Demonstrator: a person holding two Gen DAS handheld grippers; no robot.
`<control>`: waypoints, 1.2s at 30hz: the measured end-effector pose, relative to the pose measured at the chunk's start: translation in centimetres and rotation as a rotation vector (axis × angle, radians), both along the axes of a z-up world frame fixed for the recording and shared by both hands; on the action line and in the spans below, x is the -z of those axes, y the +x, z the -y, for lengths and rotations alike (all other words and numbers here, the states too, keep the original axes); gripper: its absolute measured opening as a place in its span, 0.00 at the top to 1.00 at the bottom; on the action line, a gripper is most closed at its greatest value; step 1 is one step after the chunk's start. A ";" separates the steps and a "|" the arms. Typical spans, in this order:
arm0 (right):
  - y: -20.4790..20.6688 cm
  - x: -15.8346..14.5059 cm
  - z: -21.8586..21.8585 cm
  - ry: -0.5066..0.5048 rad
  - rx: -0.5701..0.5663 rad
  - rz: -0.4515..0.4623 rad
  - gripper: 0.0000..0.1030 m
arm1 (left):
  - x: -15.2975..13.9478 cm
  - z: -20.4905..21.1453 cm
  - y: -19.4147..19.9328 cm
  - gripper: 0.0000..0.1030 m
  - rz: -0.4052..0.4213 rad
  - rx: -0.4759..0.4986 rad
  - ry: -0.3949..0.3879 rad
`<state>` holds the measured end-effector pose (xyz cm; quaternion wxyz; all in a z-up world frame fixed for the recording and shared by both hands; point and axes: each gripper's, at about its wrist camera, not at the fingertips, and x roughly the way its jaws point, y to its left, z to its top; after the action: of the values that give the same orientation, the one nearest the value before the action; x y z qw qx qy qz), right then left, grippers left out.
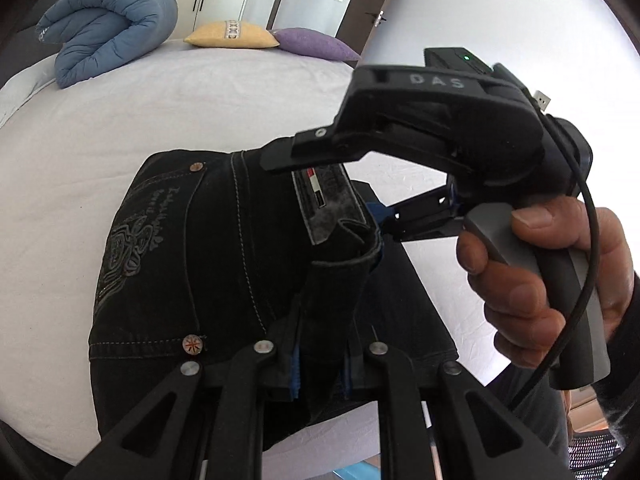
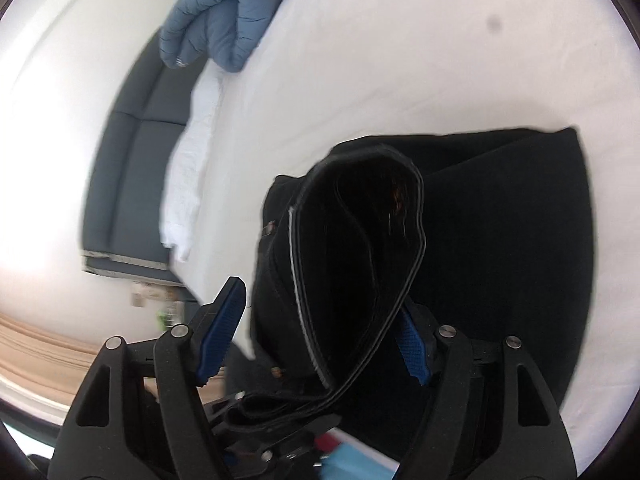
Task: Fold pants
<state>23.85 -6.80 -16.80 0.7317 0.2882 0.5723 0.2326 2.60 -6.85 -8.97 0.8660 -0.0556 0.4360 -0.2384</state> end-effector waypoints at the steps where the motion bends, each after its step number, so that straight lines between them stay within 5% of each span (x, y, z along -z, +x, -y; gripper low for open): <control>1: 0.2 0.0 0.1 -0.032 -0.009 -0.010 0.48 | 0.0 0.2 -0.1 0.86 0.002 0.004 0.012; 3: 0.3 0.0 0.4 -0.110 -0.028 -0.005 0.68 | 0.2 0.4 -0.4 0.86 0.004 0.014 0.022; 8: 0.1 0.2 1.4 -0.186 -0.023 0.022 0.86 | 0.5 1.0 0.3 0.86 0.000 0.059 0.048; 20: -3.3 -1.6 8.3 -0.176 0.046 0.088 0.89 | -0.2 4.7 1.9 0.86 0.040 0.174 0.088; 27: -3.3 2.0 11.0 -0.101 0.080 0.038 0.89 | 2.2 6.9 2.9 0.85 0.005 0.209 0.143; 30: -3.2 4.0 11.3 -0.084 0.081 0.033 0.88 | 3.5 7.2 3.1 0.76 -0.022 0.226 0.151; 34: -3.1 5.1 11.9 -0.001 0.102 -0.005 0.85 | 2.9 6.9 3.0 0.43 -0.038 0.251 0.099; 36: -3.3 4.9 12.4 0.010 0.108 -0.017 0.80 | 2.2 5.9 2.7 0.40 -0.048 0.247 0.054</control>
<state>20.58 -19.15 -21.70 0.7368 0.3242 0.5608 0.1933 5.35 -12.76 -11.14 0.8205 0.0163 0.4665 -0.3300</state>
